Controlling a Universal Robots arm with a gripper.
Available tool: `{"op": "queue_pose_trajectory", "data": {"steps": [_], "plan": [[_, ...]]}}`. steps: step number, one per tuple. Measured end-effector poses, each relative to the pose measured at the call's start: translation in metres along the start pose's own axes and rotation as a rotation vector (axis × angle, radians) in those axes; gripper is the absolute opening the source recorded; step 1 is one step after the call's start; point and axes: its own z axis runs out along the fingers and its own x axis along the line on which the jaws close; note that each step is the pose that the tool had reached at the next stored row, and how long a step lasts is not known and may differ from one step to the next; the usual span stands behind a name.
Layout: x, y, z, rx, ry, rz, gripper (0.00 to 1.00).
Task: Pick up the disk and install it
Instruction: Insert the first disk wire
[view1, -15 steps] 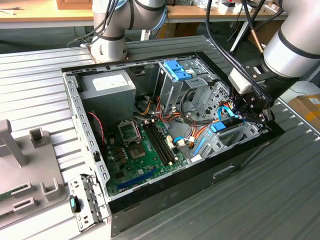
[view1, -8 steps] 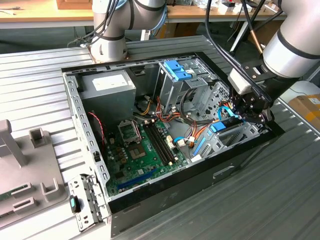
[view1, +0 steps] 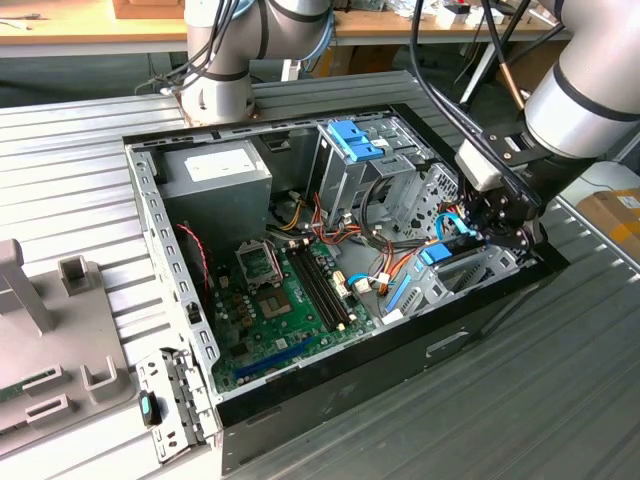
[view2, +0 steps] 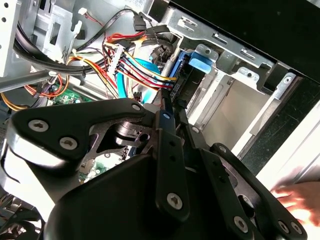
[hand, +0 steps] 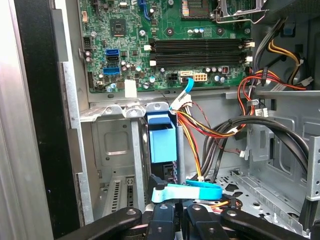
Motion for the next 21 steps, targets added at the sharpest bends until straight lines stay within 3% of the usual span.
{"op": "queue_pose_trajectory", "data": {"steps": [14, 15, 16, 21], "plan": [[0.0005, 0.0005, 0.0038, -0.0001, -0.0013, 0.0, 0.16], [0.0004, 0.0004, 0.0034, 0.0, -0.0006, 0.0, 0.24], [0.0004, 0.0004, 0.0031, 0.0, -0.0002, 0.0, 0.24], [-0.0019, -0.0017, -0.0151, 0.0, -0.0005, 0.0, 0.24]]}}
